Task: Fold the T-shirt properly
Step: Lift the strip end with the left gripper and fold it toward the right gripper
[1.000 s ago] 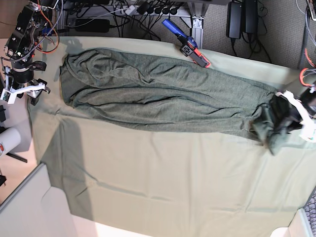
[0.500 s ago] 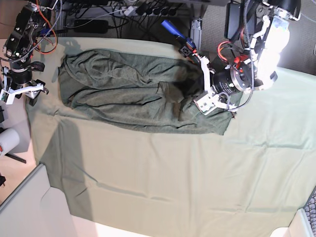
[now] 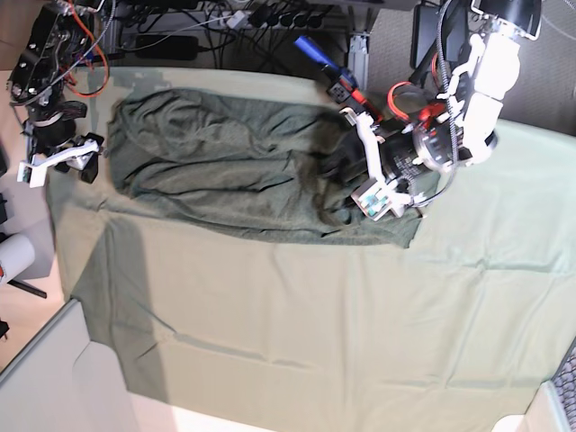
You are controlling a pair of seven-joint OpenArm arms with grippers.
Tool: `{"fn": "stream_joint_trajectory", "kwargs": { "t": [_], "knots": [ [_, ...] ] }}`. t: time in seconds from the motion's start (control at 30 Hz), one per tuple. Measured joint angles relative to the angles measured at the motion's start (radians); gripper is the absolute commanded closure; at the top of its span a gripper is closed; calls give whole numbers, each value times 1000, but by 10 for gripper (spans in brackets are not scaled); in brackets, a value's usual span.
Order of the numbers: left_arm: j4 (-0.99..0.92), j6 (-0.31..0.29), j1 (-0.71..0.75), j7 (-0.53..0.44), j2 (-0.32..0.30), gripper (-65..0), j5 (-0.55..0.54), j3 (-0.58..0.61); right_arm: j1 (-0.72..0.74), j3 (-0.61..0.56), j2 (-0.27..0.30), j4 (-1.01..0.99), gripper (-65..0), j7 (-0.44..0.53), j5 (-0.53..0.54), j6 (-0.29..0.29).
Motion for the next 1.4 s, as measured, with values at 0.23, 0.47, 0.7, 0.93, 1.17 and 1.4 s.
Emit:
{"fn": "stream_joint_trajectory", "kwargs": {
  "t": [0.23, 0.47, 0.7, 0.93, 1.17, 1.4],
  "knots": [
    [40, -41, 0, 32, 12, -392, -217, 0, -80, 1, 2, 61, -441, -5, 48, 48],
    [88, -56, 0, 35, 13, -391, -274, 0, -89, 1, 3, 39, -441, -4, 48, 58],
    [92, -56, 0, 37, 12, -391, -274, 0, -88, -81, 6, -3, -439, 61, 5, 59],
    [92, -56, 2, 54, 12, -391, -274, -1, -77, -203, -10, -40, -439, 112, -65, 60],
    [92, -56, 13, 55, 12, -391, -274, -1, -77, -197, -11, -40, -439, 134, -65, 59],
    [113, -56, 14, 58, 12, -391, -274, -4, -77, -197, -11, -40, -63, 187, -84, 59]
  ]
}}
